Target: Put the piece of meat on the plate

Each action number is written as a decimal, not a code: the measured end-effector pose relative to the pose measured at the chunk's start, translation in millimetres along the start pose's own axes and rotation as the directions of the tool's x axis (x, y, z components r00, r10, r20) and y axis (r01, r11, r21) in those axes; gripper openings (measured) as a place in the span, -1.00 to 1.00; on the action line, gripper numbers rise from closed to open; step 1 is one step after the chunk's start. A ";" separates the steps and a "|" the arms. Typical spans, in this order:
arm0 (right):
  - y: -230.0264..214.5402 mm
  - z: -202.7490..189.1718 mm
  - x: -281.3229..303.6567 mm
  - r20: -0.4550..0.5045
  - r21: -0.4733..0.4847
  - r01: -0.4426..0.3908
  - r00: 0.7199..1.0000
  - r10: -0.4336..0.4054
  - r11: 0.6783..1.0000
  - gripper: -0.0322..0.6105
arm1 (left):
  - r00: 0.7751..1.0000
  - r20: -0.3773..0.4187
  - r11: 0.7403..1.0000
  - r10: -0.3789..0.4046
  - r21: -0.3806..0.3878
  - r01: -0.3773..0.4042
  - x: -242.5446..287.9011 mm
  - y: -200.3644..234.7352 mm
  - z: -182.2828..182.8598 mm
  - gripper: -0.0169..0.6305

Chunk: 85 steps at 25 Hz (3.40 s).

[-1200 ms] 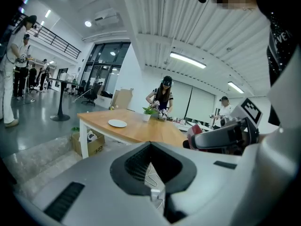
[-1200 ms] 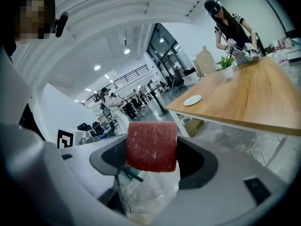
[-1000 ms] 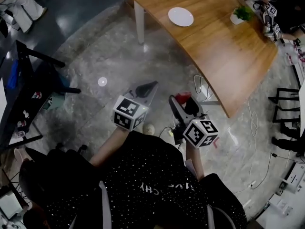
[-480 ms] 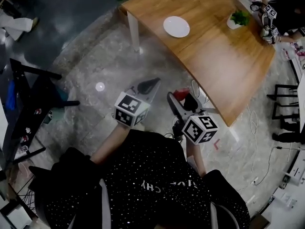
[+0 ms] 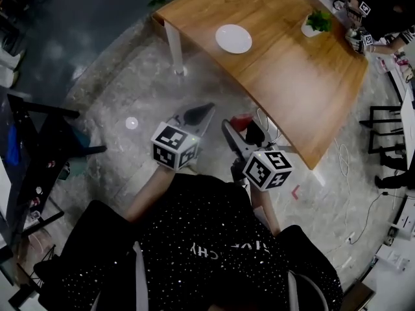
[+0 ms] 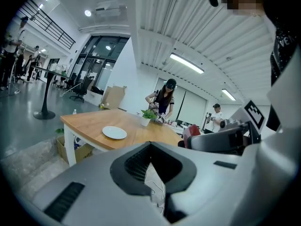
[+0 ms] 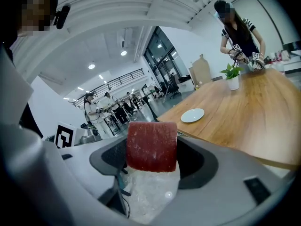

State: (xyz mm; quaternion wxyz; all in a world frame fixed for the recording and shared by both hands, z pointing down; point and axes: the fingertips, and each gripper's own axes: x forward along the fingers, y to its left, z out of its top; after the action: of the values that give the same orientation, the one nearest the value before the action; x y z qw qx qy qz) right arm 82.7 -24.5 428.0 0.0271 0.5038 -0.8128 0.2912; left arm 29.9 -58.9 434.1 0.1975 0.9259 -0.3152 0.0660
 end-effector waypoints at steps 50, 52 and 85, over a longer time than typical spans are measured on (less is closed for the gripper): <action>-131.0 110.5 134.1 -0.003 0.011 0.004 1.000 -0.004 1.000 0.08 | 0.999 -0.024 0.999 0.048 -0.007 -0.048 162.3 121.0 64.9 -0.93; -140.1 113.9 137.7 -0.004 0.013 0.009 1.000 -0.009 1.000 0.08 | 0.998 -0.029 0.999 0.053 0.008 -0.053 173.2 123.8 66.9 -0.93; -193.2 115.9 175.6 -0.072 0.089 -0.022 0.997 0.028 0.996 0.08 | 0.977 -0.059 0.978 0.204 -0.025 -0.206 210.8 167.8 69.7 -0.93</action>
State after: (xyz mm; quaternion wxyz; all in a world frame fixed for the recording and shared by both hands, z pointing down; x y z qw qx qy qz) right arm 186.6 -285.9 477.4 0.0308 0.4834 -0.8039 0.3452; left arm 94.5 -326.3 476.8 0.2125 0.8831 -0.4044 0.1073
